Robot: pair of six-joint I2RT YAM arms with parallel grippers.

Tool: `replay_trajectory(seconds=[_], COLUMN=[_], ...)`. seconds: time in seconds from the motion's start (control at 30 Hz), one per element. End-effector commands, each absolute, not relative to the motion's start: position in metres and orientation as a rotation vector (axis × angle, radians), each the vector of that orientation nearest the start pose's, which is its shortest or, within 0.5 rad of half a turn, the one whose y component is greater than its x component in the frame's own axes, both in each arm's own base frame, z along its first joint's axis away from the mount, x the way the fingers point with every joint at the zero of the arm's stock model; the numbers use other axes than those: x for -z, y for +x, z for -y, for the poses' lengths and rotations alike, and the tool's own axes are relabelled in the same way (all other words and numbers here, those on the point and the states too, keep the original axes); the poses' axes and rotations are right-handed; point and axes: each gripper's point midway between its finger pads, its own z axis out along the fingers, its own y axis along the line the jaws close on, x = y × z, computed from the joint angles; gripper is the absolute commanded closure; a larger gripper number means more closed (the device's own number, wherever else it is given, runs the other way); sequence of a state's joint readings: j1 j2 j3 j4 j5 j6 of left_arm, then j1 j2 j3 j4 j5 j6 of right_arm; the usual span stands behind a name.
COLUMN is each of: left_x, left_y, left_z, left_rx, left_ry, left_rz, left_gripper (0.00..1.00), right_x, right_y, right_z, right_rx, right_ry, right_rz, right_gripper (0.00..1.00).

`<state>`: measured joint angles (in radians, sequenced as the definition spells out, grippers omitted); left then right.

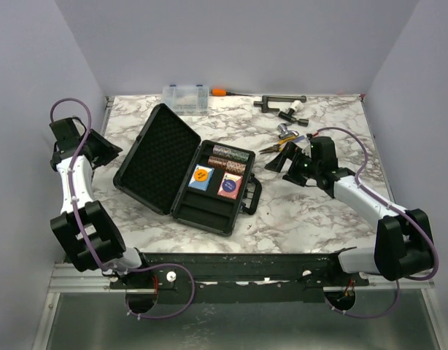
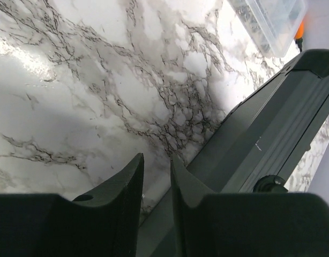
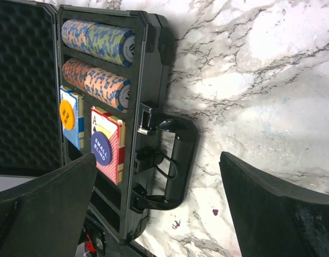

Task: Pack up texas hold em set

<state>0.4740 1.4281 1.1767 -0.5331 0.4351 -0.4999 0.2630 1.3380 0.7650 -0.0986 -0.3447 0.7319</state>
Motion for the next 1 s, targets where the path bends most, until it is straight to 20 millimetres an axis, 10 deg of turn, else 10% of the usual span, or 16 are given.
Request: replay_trajectory(seconds=[0.0, 0.97], left_x=[-0.178, -0.179], left_y=[0.368, 0.364], left_z=[-0.07, -0.007], left_rx=[0.63, 0.621], left_ry=[-0.858, -0.642], left_rz=[-2.188, -2.305], left_gripper=[0.75, 0.82], right_x=[-0.108, -0.089], right_y=[0.318, 0.296], right_z=[-0.171, -0.178], right_rx=[-0.86, -0.924], right_ry=[0.346, 0.259], right_rz=[-2.362, -2.436], right_gripper=[0.0, 0.13])
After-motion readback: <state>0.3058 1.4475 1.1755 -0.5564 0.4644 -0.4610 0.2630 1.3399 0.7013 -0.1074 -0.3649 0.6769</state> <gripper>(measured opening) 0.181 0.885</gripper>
